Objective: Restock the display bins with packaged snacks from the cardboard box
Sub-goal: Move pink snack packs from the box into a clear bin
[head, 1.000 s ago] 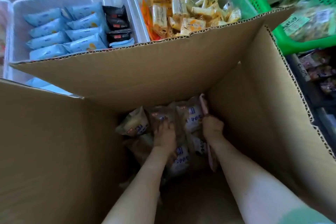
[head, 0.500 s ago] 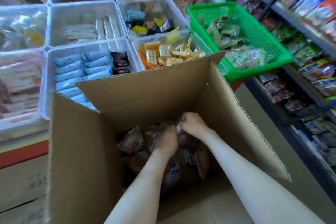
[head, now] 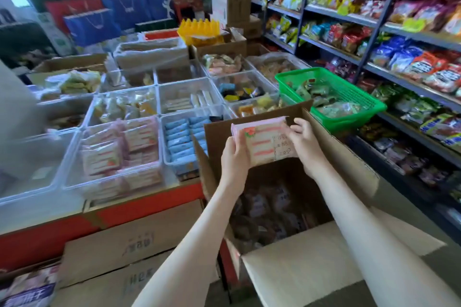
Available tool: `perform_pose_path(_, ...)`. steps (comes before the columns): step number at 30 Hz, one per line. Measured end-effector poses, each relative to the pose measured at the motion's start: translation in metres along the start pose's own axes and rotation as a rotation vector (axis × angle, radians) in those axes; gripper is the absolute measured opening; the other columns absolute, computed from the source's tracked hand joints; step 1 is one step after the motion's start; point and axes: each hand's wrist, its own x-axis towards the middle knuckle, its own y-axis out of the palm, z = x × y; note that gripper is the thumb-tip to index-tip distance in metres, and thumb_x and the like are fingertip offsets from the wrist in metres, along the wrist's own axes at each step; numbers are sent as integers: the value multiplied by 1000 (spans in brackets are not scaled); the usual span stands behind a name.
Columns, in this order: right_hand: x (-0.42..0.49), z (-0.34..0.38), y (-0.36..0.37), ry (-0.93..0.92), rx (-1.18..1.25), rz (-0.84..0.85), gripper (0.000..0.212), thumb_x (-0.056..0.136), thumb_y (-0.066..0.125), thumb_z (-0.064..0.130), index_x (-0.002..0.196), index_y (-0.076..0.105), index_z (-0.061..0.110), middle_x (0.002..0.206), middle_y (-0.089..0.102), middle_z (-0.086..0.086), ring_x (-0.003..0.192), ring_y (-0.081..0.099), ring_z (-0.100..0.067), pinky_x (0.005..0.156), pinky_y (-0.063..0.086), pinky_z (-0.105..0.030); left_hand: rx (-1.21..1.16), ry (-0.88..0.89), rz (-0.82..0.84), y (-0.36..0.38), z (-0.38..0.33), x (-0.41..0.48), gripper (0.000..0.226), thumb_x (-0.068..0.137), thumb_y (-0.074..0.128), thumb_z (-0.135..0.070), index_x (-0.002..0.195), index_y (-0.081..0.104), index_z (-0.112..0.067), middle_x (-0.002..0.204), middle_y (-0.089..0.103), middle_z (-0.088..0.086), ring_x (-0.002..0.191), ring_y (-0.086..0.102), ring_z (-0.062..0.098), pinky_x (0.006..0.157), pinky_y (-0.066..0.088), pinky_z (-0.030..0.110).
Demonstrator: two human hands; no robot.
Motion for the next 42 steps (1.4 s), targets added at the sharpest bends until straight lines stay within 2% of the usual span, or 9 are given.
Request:
perform_pose_path(7,-34,55,84,-65,113,271,16,99,47,16,98,63,14,91,70,-4,82,67,-17,56,52,-29,-146,102,-17,-115,-61,-6,37,100,37,-39,106,64,-14,98,72,9,87,71,20,69,60,34)
perform_pose_path(12,-31,65,178,-97,-29,427,12,95,56,22,90,65,16,89,70,-4,80,65,-18,59,51,-28,-213,80,-153,-208,-69,17,35,100,40,-40,103,66,-16,102,71,15,95,68,32,82,54,56)
perform_pose_path(20,-27,43,346,22,-98,458,32,102,39,20,91,66,9,81,69,-12,61,67,-19,53,55,-30,-227,-34,-143,-348,-42,77,45,99,28,-51,116,58,-21,114,68,8,103,67,23,88,53,47)
perform_pose_path(23,-17,39,373,-204,-455,354,29,101,39,16,92,66,14,87,68,-5,78,65,-25,66,52,-39,221,41,-341,-384,-32,90,66,91,42,-59,139,37,-14,136,51,10,121,53,21,103,42,45)
perform_pose_path(25,-15,46,385,-402,-871,409,24,99,41,13,102,65,13,89,64,-4,87,62,-28,63,41,-34,742,314,-492,-399,-35,101,50,94,54,-27,139,41,-12,141,46,10,128,41,27,105,32,40)
perform_pose_path(28,-17,56,406,-632,-1247,543,23,97,43,8,112,59,16,108,67,-4,98,63,-27,65,39,-32,1260,709,-134,-392,-51,119,36,87,61,-12,123,60,-16,137,48,11,120,44,33,95,37,44)
perform_pose_path(32,-10,69,423,-779,-1327,566,24,100,37,15,114,57,13,108,67,-3,95,63,-28,61,35,-30,1453,520,102,-385,-54,146,30,100,43,-27,128,51,-18,128,55,0,121,35,24,96,21,36)
perform_pose_path(36,5,65,420,-691,-1068,598,28,100,42,31,113,61,17,105,68,-2,95,64,-23,71,47,-34,1236,445,78,-392,-58,162,24,99,45,-16,113,64,-14,113,67,5,107,56,26,85,38,34)
perform_pose_path(42,40,30,405,85,-495,386,53,100,27,49,118,59,11,107,63,-6,94,61,-22,83,47,-38,454,41,-250,-405,-48,182,27,100,44,-22,84,62,-10,69,57,-1,66,49,17,55,35,29)
